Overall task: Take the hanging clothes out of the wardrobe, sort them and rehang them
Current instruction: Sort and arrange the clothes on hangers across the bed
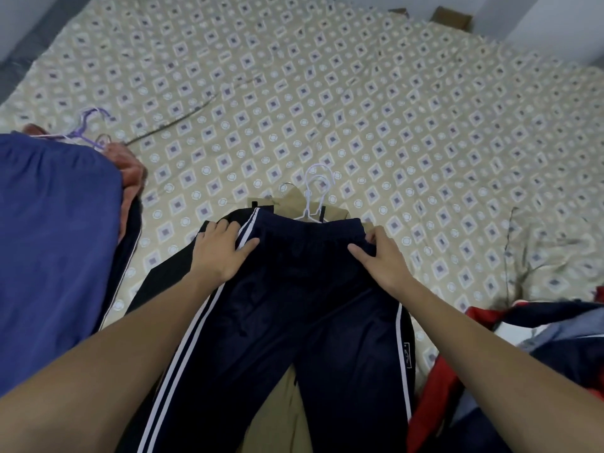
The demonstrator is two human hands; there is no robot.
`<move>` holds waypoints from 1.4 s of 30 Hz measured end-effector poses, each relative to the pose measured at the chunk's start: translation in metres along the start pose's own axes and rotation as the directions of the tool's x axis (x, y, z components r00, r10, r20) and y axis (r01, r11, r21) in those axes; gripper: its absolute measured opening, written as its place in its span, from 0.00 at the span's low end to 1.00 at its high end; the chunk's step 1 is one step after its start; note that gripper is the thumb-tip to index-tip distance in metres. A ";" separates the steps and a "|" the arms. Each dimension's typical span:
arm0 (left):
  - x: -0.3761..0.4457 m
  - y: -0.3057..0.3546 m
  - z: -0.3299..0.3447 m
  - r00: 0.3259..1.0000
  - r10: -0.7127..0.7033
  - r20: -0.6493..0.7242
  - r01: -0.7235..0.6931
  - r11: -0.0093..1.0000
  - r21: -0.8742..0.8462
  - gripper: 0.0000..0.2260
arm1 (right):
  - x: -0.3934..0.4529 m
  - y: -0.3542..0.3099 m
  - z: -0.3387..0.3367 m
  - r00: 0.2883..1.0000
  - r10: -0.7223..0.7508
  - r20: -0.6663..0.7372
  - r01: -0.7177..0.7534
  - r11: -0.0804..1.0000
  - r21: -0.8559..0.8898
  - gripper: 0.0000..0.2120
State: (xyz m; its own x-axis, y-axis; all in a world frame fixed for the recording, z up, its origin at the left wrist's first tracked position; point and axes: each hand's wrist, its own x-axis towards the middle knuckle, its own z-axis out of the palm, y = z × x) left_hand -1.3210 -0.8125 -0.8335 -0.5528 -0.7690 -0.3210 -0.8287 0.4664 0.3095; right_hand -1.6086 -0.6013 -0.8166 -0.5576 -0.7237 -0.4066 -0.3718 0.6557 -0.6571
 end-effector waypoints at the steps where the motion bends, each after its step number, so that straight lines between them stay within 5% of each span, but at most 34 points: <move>1: -0.007 0.002 -0.009 1.000 0.012 0.000 -0.012 0.999 -0.052 0.23 | -0.009 -0.005 -0.007 1.000 0.002 0.000 -0.002 0.999 0.053 0.15; 6: -0.062 0.015 -0.060 0.997 0.056 -0.053 -0.066 0.975 -0.210 0.31 | -0.067 -0.037 -0.047 0.998 -0.070 -0.002 0.070 0.996 0.059 0.18; 11: -0.154 0.041 -0.113 0.985 0.071 -0.155 -0.116 0.945 -0.304 0.19 | -0.139 -0.064 -0.086 0.990 -0.140 0.032 0.138 0.989 0.044 0.16; 22: -0.424 0.077 -0.230 0.917 -0.091 -0.389 -0.028 0.956 -0.291 0.25 | -0.357 -0.153 -0.145 0.904 -0.427 0.028 0.427 0.904 0.017 0.10; 31: -0.598 0.046 -0.287 0.772 -0.238 -0.590 0.050 0.947 -0.317 0.23 | -0.455 -0.258 -0.150 0.733 -0.660 0.166 0.662 0.748 0.051 0.18; 34: -0.641 0.019 -0.303 0.712 -0.312 -0.630 0.123 0.938 -0.325 0.23 | -0.477 -0.295 -0.126 0.676 -0.718 0.164 0.722 0.690 0.048 0.13; 42: -0.725 -0.077 -0.319 0.604 -0.475 -0.640 0.254 0.876 -0.410 0.20 | -0.519 -0.382 -0.022 0.488 -0.839 0.241 0.859 0.511 0.040 0.20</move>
State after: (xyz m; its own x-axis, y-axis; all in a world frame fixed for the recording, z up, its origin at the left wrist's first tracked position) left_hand -0.8281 -0.4303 -0.3392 0.1157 -0.9658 0.2321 -0.8299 0.0344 0.5569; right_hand -1.1941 -0.4713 -0.3408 0.2187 -0.9550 0.2005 -0.6388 -0.2955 -0.7104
